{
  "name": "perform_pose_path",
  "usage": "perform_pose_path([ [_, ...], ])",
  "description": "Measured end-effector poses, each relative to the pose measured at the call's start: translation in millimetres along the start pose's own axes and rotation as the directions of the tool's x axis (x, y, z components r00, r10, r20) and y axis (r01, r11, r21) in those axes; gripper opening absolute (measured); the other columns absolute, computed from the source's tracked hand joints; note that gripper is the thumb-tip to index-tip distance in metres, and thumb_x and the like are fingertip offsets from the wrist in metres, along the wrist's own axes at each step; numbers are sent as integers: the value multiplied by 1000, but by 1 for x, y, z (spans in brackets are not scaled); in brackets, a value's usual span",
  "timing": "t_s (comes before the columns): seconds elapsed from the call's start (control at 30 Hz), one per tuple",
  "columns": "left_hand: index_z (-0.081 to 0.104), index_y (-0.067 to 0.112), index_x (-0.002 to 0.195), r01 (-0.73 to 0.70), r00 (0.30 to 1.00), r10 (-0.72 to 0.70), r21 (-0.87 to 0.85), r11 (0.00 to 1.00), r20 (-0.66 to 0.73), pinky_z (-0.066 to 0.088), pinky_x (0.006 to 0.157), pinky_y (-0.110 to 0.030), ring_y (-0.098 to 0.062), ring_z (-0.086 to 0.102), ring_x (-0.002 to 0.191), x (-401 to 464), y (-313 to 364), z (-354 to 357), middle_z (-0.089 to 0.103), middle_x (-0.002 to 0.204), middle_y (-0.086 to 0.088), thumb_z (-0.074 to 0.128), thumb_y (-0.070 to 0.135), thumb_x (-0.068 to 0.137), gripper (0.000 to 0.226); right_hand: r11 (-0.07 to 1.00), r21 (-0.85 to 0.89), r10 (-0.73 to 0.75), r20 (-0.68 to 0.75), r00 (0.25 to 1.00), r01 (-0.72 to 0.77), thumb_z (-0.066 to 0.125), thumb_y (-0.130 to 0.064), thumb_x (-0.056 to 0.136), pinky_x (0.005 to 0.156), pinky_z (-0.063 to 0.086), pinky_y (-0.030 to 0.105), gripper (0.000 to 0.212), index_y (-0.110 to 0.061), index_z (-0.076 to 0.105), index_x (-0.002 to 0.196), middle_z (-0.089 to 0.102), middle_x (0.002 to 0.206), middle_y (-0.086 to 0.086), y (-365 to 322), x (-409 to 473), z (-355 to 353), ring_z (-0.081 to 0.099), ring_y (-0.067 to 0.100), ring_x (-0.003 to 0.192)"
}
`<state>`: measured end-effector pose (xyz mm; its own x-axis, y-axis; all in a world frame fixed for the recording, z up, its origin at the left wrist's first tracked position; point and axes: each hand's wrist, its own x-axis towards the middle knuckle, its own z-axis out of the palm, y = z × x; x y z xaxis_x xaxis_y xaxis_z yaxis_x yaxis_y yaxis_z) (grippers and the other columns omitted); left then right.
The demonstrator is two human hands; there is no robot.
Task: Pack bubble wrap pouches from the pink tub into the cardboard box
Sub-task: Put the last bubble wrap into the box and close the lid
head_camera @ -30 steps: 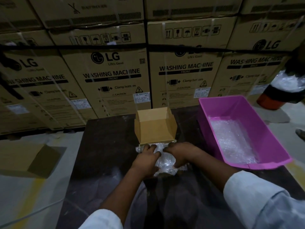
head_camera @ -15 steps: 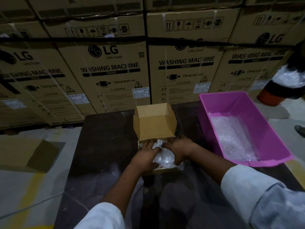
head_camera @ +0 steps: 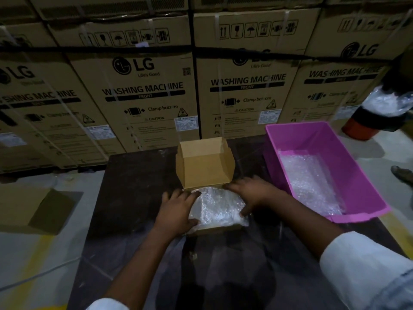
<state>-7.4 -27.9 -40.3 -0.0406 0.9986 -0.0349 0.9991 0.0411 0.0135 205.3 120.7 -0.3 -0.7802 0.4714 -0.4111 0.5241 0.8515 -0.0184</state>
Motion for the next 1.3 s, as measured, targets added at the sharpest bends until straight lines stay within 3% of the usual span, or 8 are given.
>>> perform_pose_path([
  [0.17, 20, 30, 148, 8, 982, -25, 91, 996, 188, 25, 95, -44, -28, 43, 125, 8, 5, 1, 53, 136, -1, 68, 53, 74, 91, 997, -81, 9, 76, 997, -3, 79, -46, 64, 102, 38, 42, 108, -35, 15, 150, 40, 148, 0, -1, 7, 4, 44, 26, 129],
  [0.3, 15, 30, 150, -22, 976, -14, 163, 986, 216, 30, 97, -39, -26, 55, 113, 15, 11, 0, 56, 129, -6, 68, 48, 76, 92, 999, 46, -1, 164, 986, -7, 82, -32, 64, 91, 49, 33, 114, -33, 10, 152, 49, 142, 6, -4, 13, -3, 55, 25, 119],
  [0.47, -5, 38, 151, -2, 961, -37, 139, 990, 272, 43, 74, -34, -31, 63, 101, 21, 14, 1, 53, 129, -12, 64, 39, 83, 98, 999, -38, 31, 172, 985, -25, 81, -33, 60, 83, 49, 31, 126, -39, -7, 150, 54, 136, 8, -22, 27, 11, 59, 26, 113],
  [0.67, 8, 32, 152, -22, 975, -11, 149, 989, 220, 38, 93, -34, -28, 55, 114, 15, 9, 0, 52, 133, -7, 69, 42, 76, 97, 994, -105, 60, 173, 983, -42, 78, -29, 73, 89, 47, 38, 116, -34, -8, 152, 38, 149, 16, -34, 31, 15, 51, 31, 124],
  [0.9, 48, 25, 135, -41, 997, 41, 3, 999, 60, 26, 103, -44, -28, 41, 127, 7, -6, -13, 51, 135, -4, 73, 48, 71, 72, 1000, 19, -4, 13, 1000, 4, 81, -27, 69, 93, 49, 38, 89, -23, 33, 145, 50, 135, 9, -9, 21, -9, 54, 28, 118],
  [1.03, 42, 19, 139, -139, 975, 119, 104, 985, 185, 13, 112, -47, -27, 28, 139, 7, -4, -9, 39, 147, -7, 70, 46, 74, 75, 998, -52, -22, 79, 997, 26, 79, -31, 70, 97, 47, 41, 95, -24, 26, 149, 42, 142, 11, -19, 27, 11, 46, 31, 125],
  [1.17, 29, 19, 148, -229, 937, 245, -92, 969, 248, 24, 115, -34, -29, 19, 144, 13, -1, -1, 15, 159, -12, 72, 27, 79, 82, 998, 1, -58, 126, 990, 59, 75, -21, 75, 110, 35, 40, 100, -24, 12, 153, 16, 156, 15, -26, 35, 24, 31, 34, 138],
  [1.3, 14, 16, 153, -270, 898, 249, 7, 963, 363, 21, 117, -39, -33, 11, 146, 24, 5, 0, 2, 160, -16, 66, 24, 85, 86, 997, 24, -71, 150, 986, 68, 75, -17, 73, 111, 36, 40, 106, -26, 6, 153, 13, 158, 14, -28, 41, 27, 32, 33, 139],
])
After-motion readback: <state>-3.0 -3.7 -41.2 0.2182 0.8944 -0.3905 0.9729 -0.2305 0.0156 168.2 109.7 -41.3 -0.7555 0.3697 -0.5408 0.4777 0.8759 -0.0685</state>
